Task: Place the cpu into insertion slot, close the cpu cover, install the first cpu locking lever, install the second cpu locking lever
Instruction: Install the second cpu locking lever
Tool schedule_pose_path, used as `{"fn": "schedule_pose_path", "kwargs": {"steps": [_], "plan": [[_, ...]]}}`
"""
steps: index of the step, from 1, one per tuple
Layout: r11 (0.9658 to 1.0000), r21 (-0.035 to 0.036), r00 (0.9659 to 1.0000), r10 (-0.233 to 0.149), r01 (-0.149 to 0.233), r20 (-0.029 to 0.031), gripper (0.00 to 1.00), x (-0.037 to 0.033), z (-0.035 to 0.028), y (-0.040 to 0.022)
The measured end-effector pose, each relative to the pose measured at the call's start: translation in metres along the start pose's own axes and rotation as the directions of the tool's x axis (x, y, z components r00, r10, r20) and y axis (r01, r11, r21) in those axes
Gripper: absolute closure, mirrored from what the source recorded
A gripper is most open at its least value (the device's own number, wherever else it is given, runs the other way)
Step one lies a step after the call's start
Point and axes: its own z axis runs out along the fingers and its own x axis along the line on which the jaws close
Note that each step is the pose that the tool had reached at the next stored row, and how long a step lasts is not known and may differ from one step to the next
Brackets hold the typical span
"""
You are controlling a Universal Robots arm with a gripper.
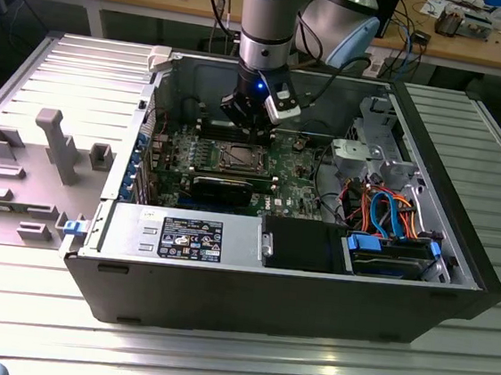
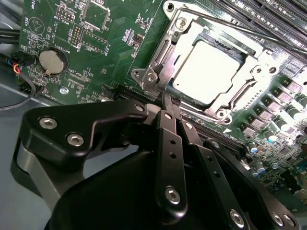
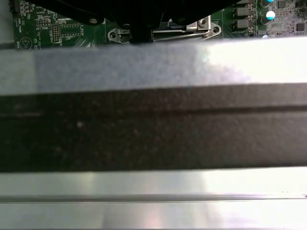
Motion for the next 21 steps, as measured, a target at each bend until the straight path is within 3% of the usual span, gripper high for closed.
{"fn": "schedule_pose_path", "kwargs": {"steps": [4,10,12,13,18,21], "plan": [[1.0,0.0,1.0,0.0,0.0,-0.0001,0.89,-0.0001,-0.0001,-0.0011],[1.0,0.0003,1.0,0.0,0.0,-0.0002,0.89,-0.0003,-0.0011,-0.0104],[1.0,0.0001,1.0,0.0,0.0,-0.0001,0.89,-0.0005,-0.0053,-0.0106],[1.0,0.0001,1.0,0.0,0.0,0.0,0.89,-0.0008,-0.011,-0.0103],[1.0,0.0001,1.0,0.0,0.0,-0.0001,0.89,-0.0015,-0.0263,-0.0095],[1.0,0.0005,1.0,0.0,0.0,-0.0001,0.89,-0.0017,-0.031,-0.0094]]}}
